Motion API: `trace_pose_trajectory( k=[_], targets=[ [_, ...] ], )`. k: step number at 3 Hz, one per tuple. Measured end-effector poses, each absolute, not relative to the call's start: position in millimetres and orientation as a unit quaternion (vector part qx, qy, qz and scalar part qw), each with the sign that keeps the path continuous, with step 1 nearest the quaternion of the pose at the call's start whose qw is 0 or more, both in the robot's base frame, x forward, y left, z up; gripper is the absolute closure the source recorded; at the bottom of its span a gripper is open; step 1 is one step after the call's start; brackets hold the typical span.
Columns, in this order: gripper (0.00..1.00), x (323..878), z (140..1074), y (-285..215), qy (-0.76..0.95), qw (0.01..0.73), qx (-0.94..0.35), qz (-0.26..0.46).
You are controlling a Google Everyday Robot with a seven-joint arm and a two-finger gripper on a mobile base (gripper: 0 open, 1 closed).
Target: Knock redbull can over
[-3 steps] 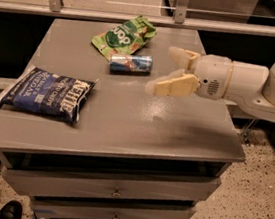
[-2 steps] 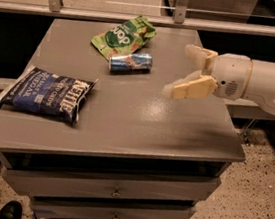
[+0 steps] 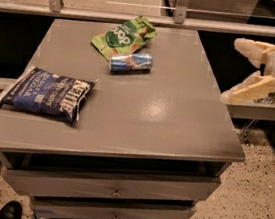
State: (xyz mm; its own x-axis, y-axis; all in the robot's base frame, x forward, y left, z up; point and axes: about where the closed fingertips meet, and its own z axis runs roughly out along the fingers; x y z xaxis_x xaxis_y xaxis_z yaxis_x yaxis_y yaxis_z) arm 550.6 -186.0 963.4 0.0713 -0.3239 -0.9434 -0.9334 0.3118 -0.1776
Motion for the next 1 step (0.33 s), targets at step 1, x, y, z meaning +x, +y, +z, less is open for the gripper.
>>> trace_pose_trajectory(
  k=[1],
  targets=[
    [0.00,550.2,972.6,-191.3,0.613,0.529,-0.514,0.284]
  ],
)
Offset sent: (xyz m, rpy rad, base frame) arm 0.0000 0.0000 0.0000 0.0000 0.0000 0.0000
